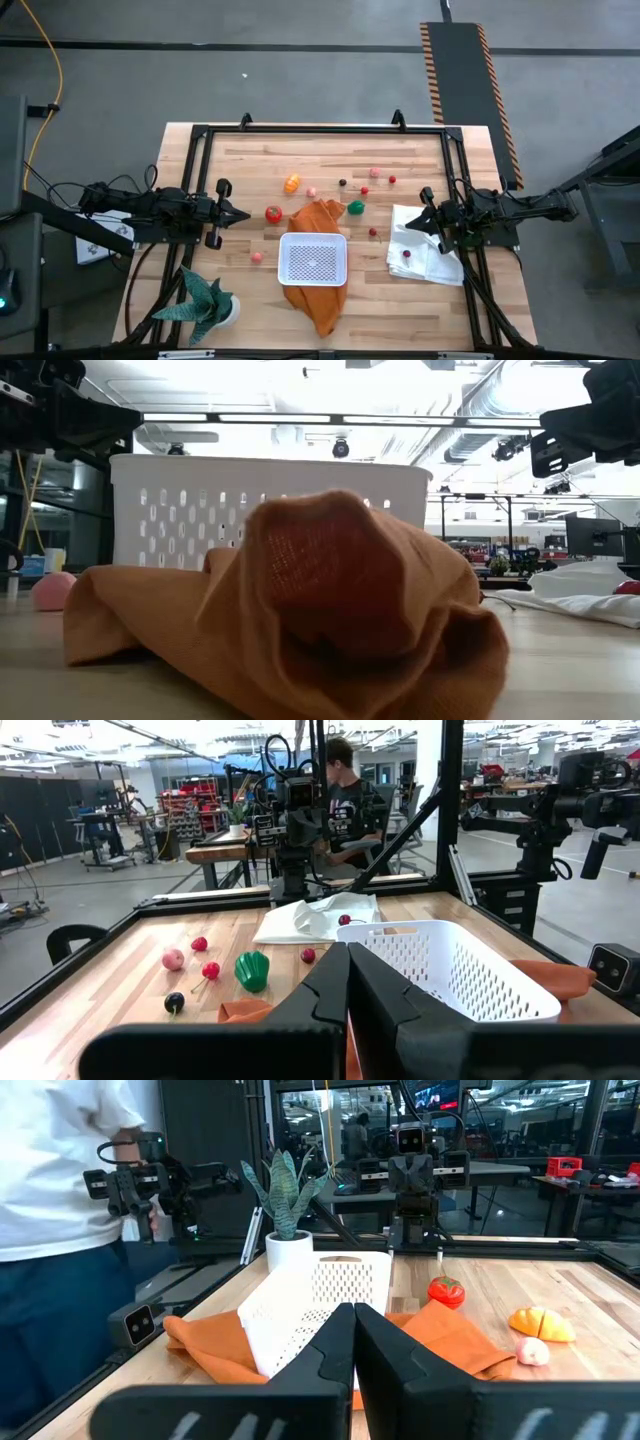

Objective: Pick and placing Produce into tupperware

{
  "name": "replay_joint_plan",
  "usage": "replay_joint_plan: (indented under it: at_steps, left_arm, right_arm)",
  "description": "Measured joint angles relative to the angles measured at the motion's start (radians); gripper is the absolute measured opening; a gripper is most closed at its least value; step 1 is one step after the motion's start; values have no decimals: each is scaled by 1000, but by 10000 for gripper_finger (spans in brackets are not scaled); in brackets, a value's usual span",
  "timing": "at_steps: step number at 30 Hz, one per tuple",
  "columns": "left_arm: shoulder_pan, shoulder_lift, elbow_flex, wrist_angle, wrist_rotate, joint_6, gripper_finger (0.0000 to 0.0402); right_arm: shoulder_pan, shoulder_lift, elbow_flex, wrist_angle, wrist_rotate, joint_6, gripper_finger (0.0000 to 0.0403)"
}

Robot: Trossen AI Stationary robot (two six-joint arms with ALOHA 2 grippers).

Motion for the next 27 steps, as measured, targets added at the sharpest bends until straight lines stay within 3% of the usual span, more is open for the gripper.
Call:
replay_joint_plan:
  at_steps: [6, 19, 27]
  left_arm:
    - [0, 0, 0, 1, 7, -76, 1]
    - [0, 0, 0, 26, 14, -776, 1]
    - [0, 0, 0, 25, 5, -885, 1]
  right_arm:
    - [0, 0, 0, 0, 0, 0, 0]
    - [0, 0, 0, 0, 0, 0, 0]
    - [0, 0, 0, 14, 0, -23, 0]
